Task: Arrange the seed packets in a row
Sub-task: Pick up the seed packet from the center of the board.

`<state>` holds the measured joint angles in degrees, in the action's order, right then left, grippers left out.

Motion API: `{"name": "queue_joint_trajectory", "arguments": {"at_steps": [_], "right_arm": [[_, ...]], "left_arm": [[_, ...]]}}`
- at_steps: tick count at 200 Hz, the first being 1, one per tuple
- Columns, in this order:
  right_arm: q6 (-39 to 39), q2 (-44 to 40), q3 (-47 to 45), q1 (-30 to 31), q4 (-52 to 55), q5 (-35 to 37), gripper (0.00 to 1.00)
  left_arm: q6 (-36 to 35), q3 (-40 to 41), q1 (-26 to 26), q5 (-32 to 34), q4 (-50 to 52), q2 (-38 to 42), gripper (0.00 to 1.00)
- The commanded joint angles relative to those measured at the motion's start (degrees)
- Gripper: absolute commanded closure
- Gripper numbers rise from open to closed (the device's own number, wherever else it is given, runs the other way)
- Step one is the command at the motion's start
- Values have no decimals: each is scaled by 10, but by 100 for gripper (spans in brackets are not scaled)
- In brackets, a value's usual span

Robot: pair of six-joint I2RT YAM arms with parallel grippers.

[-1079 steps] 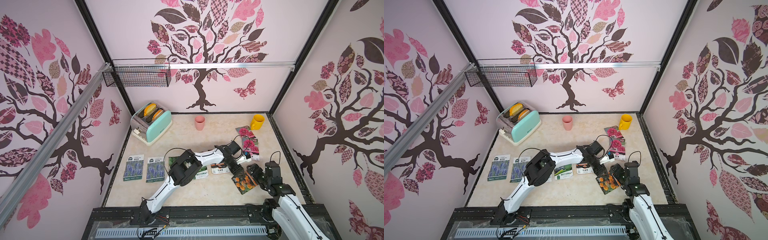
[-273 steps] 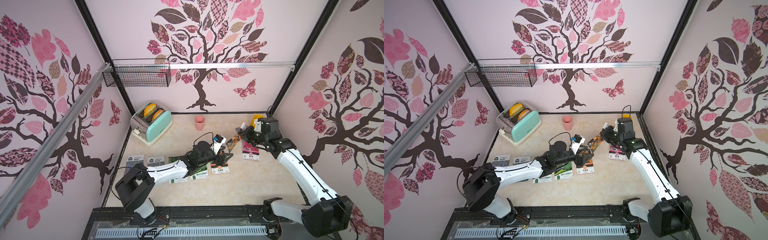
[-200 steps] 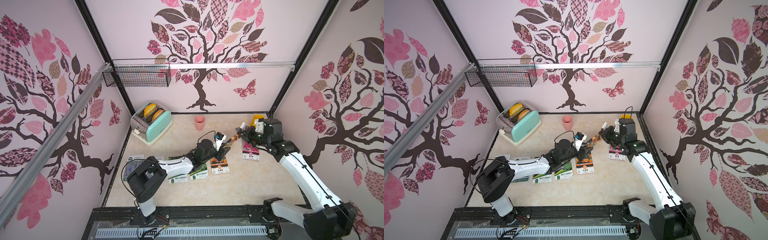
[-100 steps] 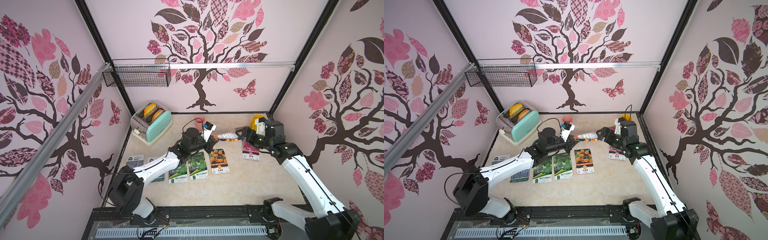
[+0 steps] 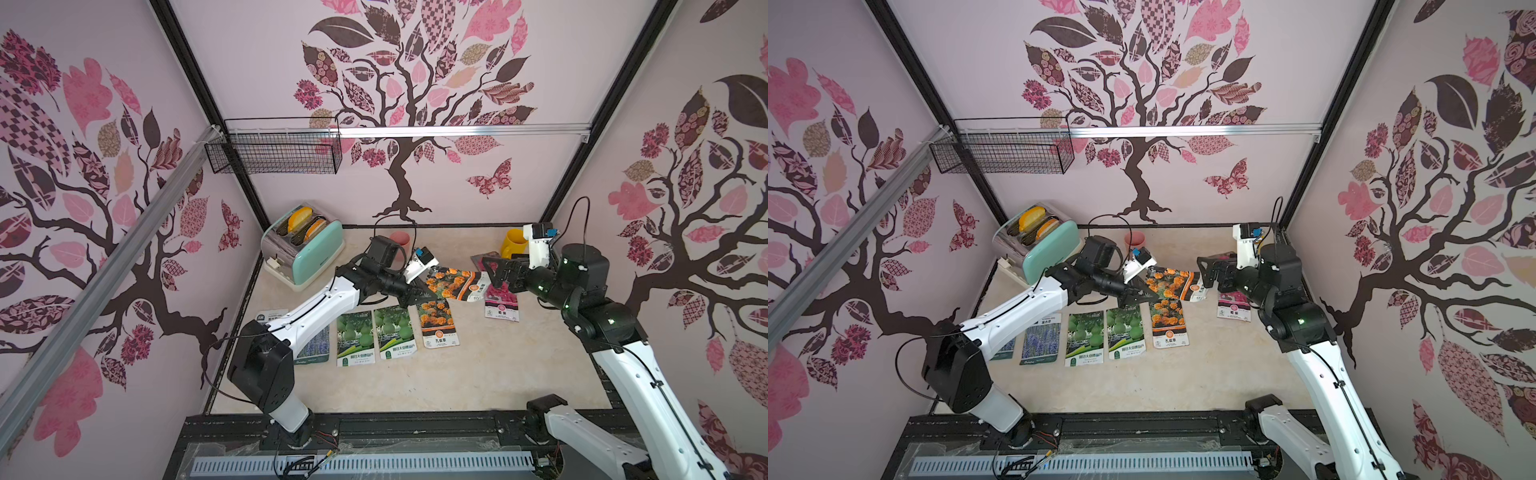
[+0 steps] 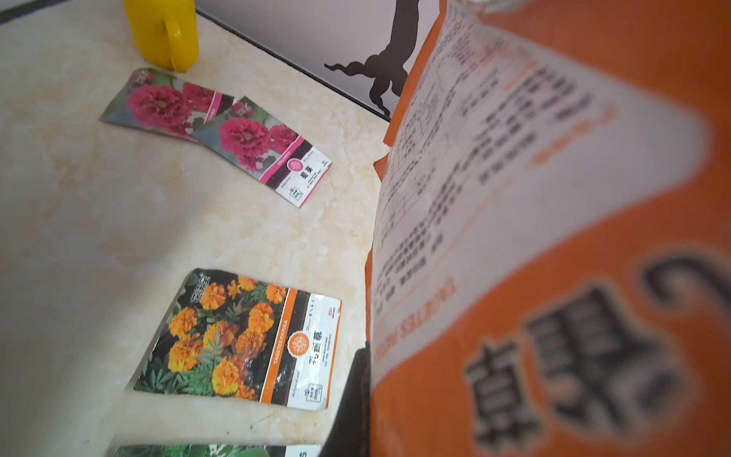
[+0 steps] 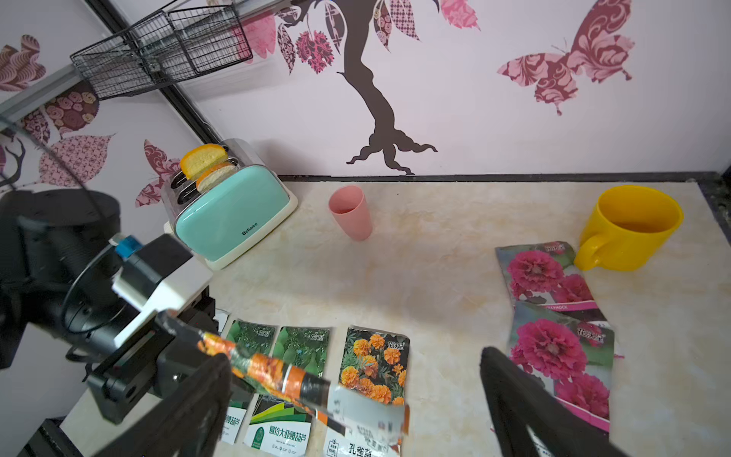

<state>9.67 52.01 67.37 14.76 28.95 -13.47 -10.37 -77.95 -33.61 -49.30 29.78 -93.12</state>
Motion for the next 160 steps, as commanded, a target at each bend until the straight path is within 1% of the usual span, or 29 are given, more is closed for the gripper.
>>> {"name": "queue_joint_trajectory", "arguments": {"at_steps": [1,21,39,49,78,115,135,152,160], "right_arm": [[-51,-17,-14,9,-1,-39,1],[-72,-27,-37,18,-15,-67,2],[-89,-28,-53,33,-30,-88,2],[-99,-25,-54,39,-32,-95,2],[-134,-11,-37,63,-21,-76,3],[-144,12,-45,86,-18,-100,6],[-149,29,-48,107,-11,-92,7],[-158,49,-48,133,2,-75,12],[-161,56,-49,153,3,-59,17]], "left_arm": [[-65,-40,26,-83,86,-11,100],[-110,-67,32,-102,144,-25,100],[-136,-71,32,-112,171,-30,100],[-137,-66,32,-114,172,-30,100],[-141,-61,32,-120,173,-38,100],[-144,-63,28,-121,176,-46,100],[-144,-63,28,-118,175,-46,100],[-138,-62,28,-119,164,-42,100],[-130,-62,28,-117,154,-40,100]]}}
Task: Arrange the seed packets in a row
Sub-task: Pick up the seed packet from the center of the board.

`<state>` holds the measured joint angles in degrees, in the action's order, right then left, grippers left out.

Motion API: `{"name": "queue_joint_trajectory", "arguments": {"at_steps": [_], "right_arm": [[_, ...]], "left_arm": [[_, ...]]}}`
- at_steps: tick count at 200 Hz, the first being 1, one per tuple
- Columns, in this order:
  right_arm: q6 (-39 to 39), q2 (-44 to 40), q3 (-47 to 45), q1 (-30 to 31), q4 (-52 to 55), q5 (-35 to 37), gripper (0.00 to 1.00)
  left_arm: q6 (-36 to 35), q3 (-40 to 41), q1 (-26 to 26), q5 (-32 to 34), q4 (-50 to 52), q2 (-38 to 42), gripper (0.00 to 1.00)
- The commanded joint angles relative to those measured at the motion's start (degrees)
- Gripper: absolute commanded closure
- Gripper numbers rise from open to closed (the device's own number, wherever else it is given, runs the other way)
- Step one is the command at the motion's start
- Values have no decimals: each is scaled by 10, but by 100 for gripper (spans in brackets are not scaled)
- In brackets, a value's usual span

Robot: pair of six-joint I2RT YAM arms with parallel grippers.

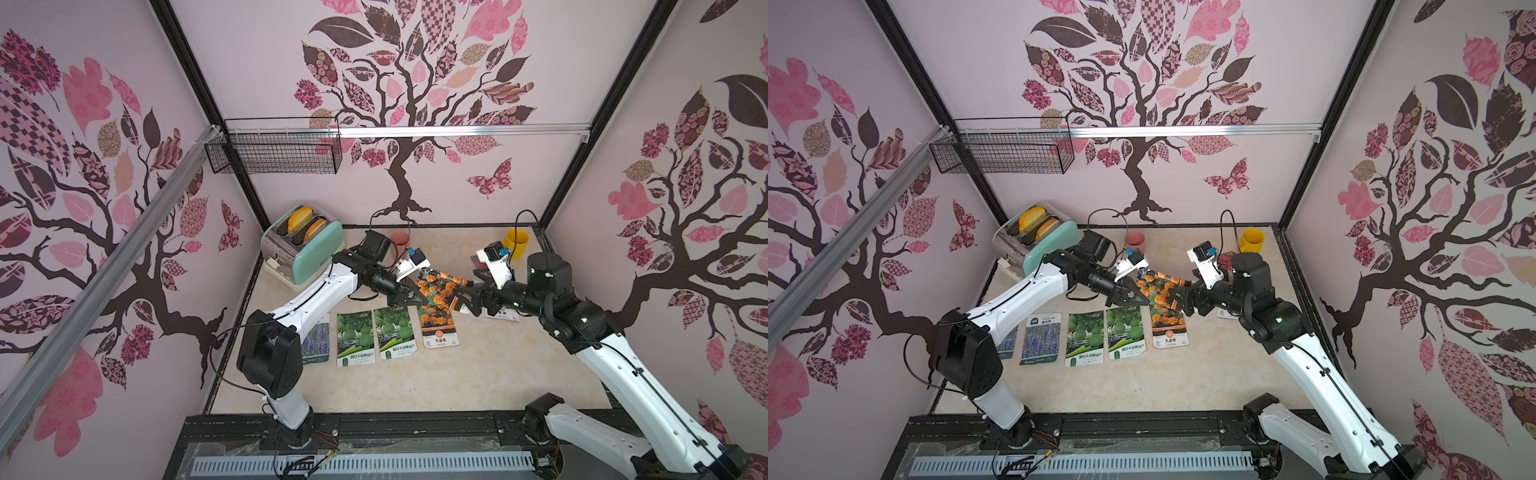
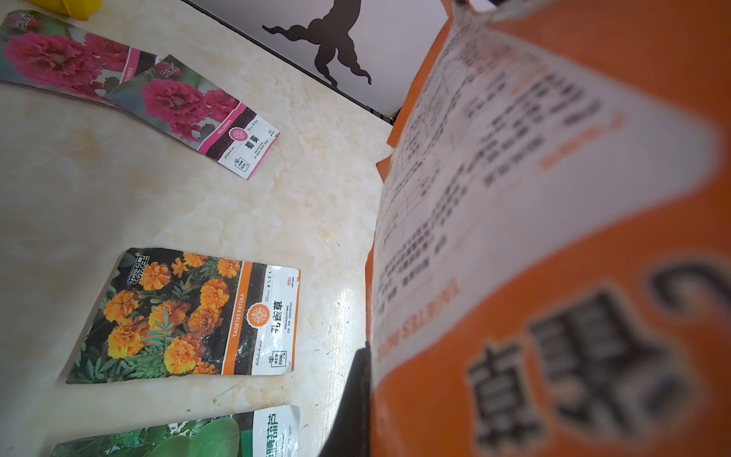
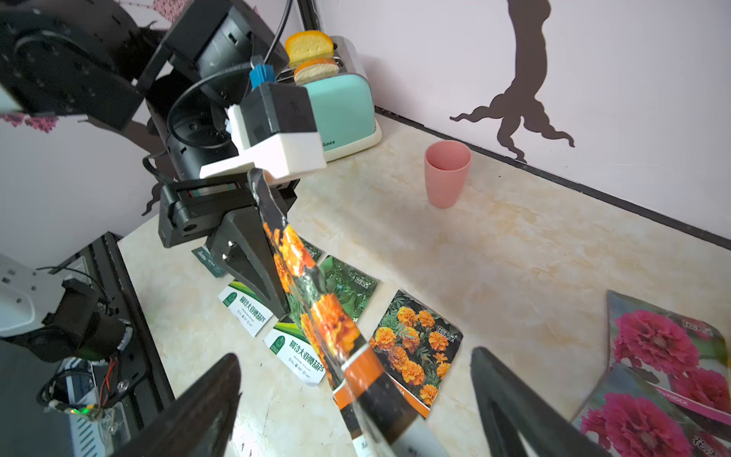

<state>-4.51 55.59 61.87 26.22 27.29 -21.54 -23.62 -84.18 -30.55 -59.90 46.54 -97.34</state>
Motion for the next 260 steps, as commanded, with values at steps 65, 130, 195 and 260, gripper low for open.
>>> {"name": "queue_joint_trajectory", "arguments": {"at_steps": [65,130,195,260], "right_arm": [[19,3,-20,59,-24,65,100],[174,-10,-36,-1,-126,37,100],[409,-9,-72,-55,-328,-35,100],[489,8,-85,-55,-405,-70,100]], "left_arm": [[205,41,14,8,-205,31,100],[552,229,35,141,-639,109,30],[703,332,-3,269,-859,175,13],[749,282,-73,293,-970,88,20]]}}
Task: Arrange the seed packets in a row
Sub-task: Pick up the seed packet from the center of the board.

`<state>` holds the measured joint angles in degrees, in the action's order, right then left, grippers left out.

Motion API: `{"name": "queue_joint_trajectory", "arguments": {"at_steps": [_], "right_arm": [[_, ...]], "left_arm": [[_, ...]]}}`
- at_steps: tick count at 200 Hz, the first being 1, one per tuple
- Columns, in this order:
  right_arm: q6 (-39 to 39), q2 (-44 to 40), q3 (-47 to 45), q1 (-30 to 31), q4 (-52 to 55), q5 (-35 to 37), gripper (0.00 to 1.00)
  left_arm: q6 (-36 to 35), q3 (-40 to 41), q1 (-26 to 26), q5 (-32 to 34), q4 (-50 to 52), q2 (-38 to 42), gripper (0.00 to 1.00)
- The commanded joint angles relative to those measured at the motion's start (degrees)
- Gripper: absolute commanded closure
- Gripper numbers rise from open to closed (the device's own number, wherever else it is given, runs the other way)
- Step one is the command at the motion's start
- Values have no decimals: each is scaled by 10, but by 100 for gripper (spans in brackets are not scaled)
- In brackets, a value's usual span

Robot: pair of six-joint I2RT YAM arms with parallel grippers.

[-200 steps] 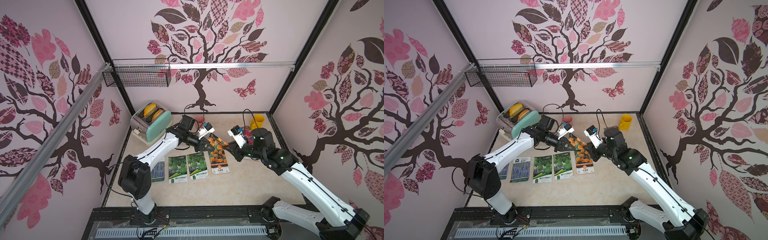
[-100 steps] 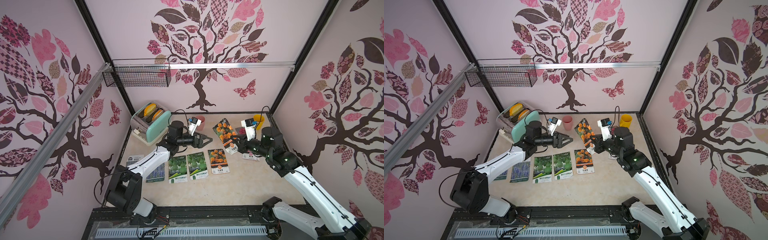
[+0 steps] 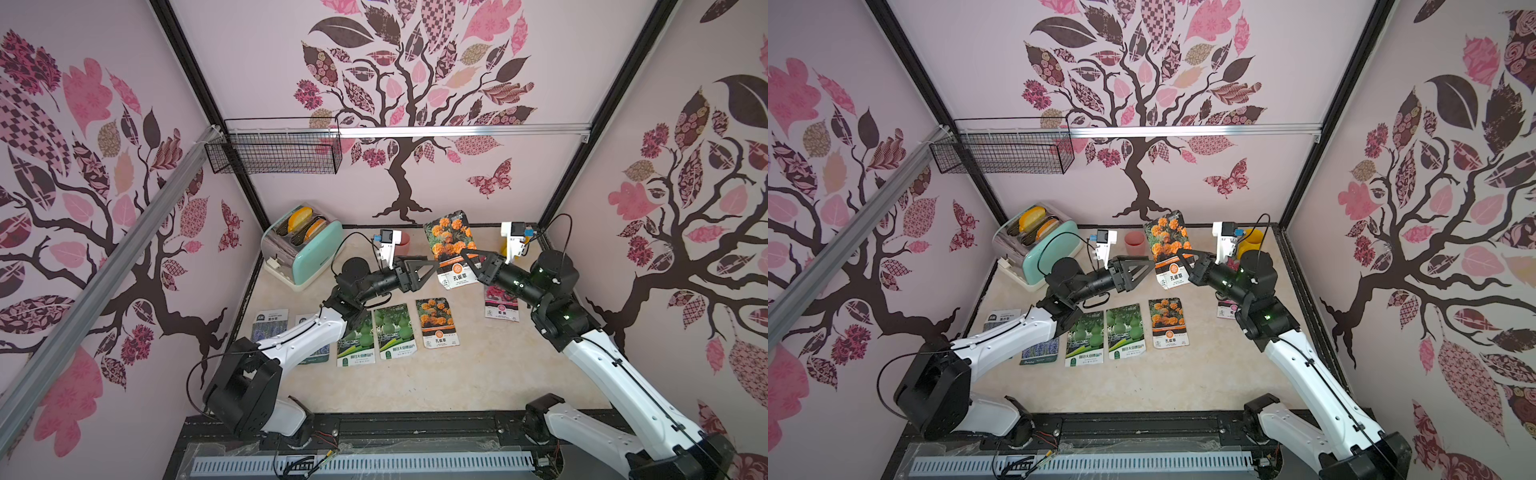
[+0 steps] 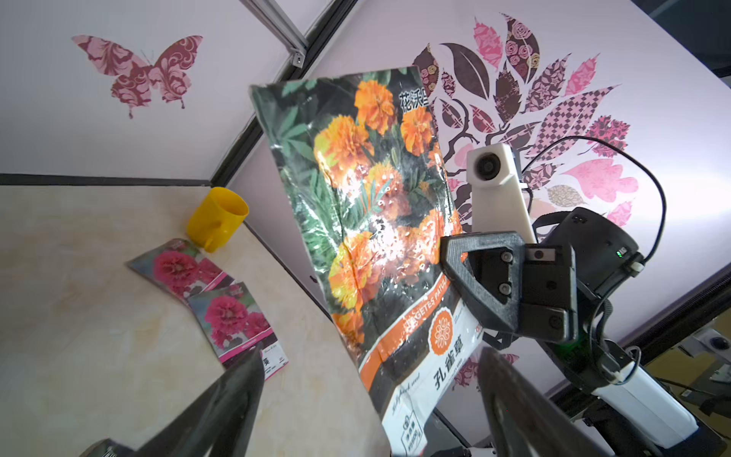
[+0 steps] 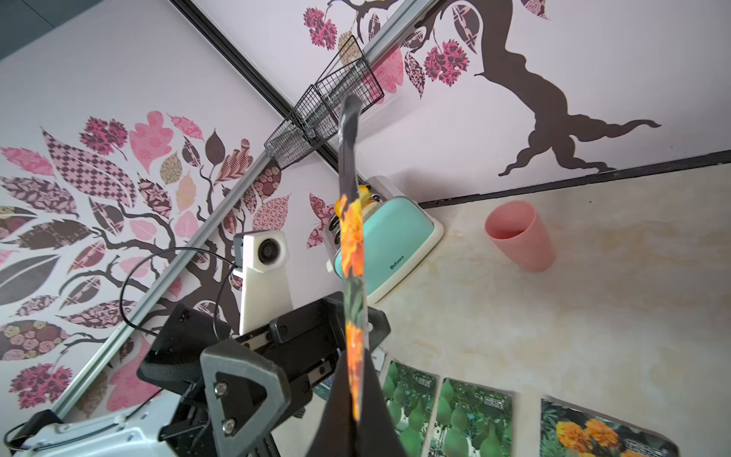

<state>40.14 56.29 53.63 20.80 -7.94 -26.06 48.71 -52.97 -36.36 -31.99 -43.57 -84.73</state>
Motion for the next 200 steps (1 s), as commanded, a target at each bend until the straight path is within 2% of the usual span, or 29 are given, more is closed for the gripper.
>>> {"name": "queue_joint_trajectory", "arguments": {"at_steps": [1,15,22,26,30,38,62,65,84,93,103,127,146,200], "right_arm": [[43,1,-3,-1,-53,-25,100],[44,1,-8,-1,-54,-27,100],[42,0,-10,-1,-54,-27,100],[39,0,-11,-1,-52,-27,100],[34,-1,-11,-1,-48,-27,100],[19,0,-10,-1,-35,-26,100],[-89,5,16,-4,89,20,100],[-105,5,19,-5,105,30,94],[-182,15,35,-12,209,133,33],[-201,27,33,-24,236,168,15],[-207,48,26,-51,252,175,2],[-200,107,6,-109,248,186,1],[-205,165,13,-110,240,237,1],[-228,363,74,-116,255,348,1]], "left_arm": [[26,-31,-15,14,-70,-39,20],[22,-47,-25,9,-87,-55,33],[22,-54,-27,7,-91,-61,44],[22,-58,-28,5,-95,-65,53],[22,-62,-28,3,-98,-68,67],[25,-68,-29,1,-101,-72,100],[9,-58,-28,13,-84,-52,100],[3,-54,-27,16,-76,-46,100],[-32,-35,-20,53,23,-4,100],[-51,-30,-15,61,64,12,100],[-57,-20,-8,74,95,28,100],[-68,6,6,85,135,51,100],[-93,14,7,98,184,59,100],[-104,56,6,97,185,61,100]]}}
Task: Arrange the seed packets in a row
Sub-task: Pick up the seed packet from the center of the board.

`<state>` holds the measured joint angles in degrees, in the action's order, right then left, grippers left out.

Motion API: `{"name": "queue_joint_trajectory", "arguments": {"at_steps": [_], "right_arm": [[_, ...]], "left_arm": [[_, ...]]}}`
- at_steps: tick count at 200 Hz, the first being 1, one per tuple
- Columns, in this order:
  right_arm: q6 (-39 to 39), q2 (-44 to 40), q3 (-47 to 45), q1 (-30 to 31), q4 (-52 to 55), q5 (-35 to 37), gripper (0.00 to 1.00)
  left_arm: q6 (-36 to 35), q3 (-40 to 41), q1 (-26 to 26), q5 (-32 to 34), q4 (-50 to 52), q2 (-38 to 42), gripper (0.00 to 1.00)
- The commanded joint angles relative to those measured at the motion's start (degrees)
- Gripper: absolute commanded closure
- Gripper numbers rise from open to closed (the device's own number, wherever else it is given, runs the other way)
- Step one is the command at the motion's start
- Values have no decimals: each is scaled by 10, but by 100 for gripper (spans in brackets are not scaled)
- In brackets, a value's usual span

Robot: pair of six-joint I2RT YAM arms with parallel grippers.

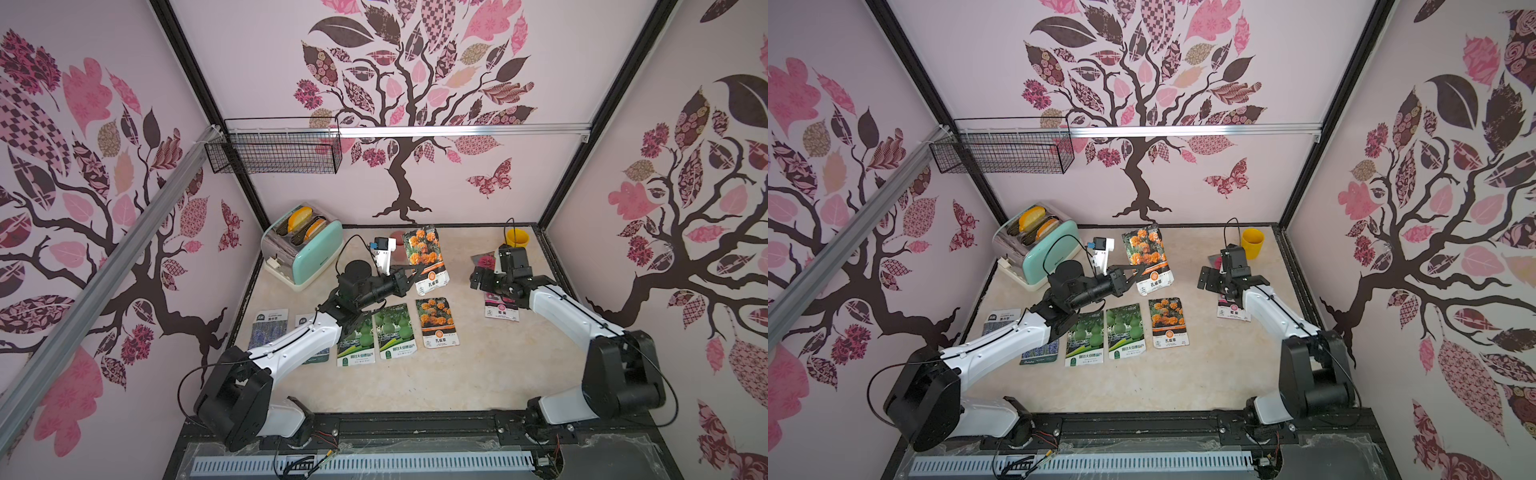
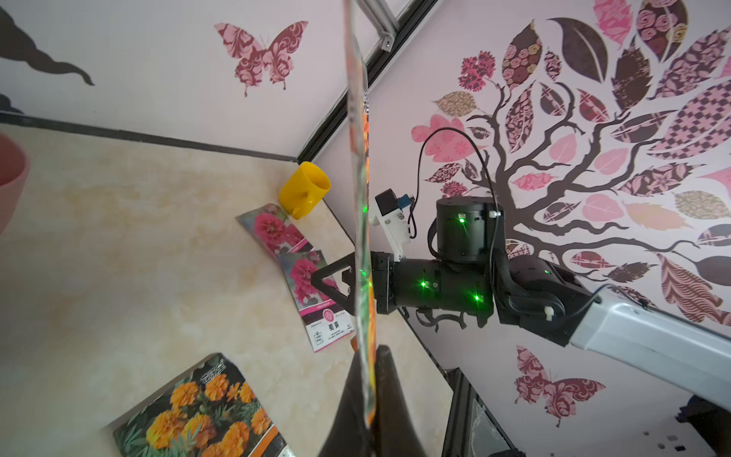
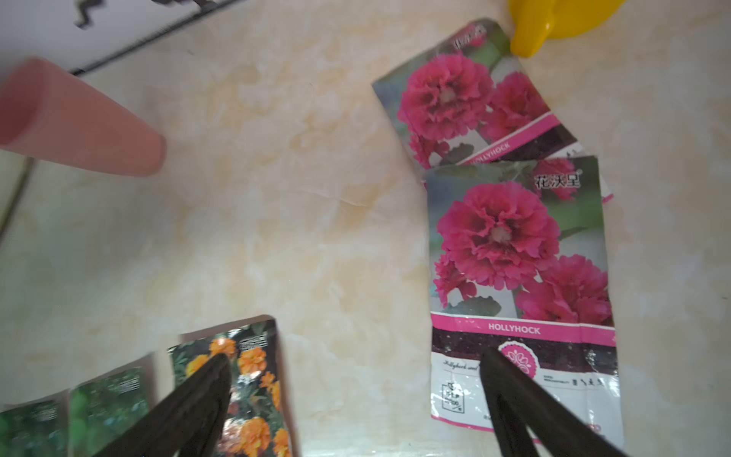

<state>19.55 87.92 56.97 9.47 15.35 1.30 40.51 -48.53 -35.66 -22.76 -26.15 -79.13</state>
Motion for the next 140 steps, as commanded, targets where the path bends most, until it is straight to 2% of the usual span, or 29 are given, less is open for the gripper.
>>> {"name": "queue_joint_trajectory", "arguments": {"at_steps": [1,20,61,140], "right_arm": [[-22,49,42,-3,22,75,1],[-24,88,62,-22,31,83,1],[-34,156,100,-76,49,47,1],[-87,291,202,-78,184,19,1]], "left_arm": [[-22,13,-1,5,12,5,100],[-28,26,-1,4,8,10,100],[-36,34,-1,-2,-5,3,100],[-39,27,0,-14,-4,-22,100]]}}
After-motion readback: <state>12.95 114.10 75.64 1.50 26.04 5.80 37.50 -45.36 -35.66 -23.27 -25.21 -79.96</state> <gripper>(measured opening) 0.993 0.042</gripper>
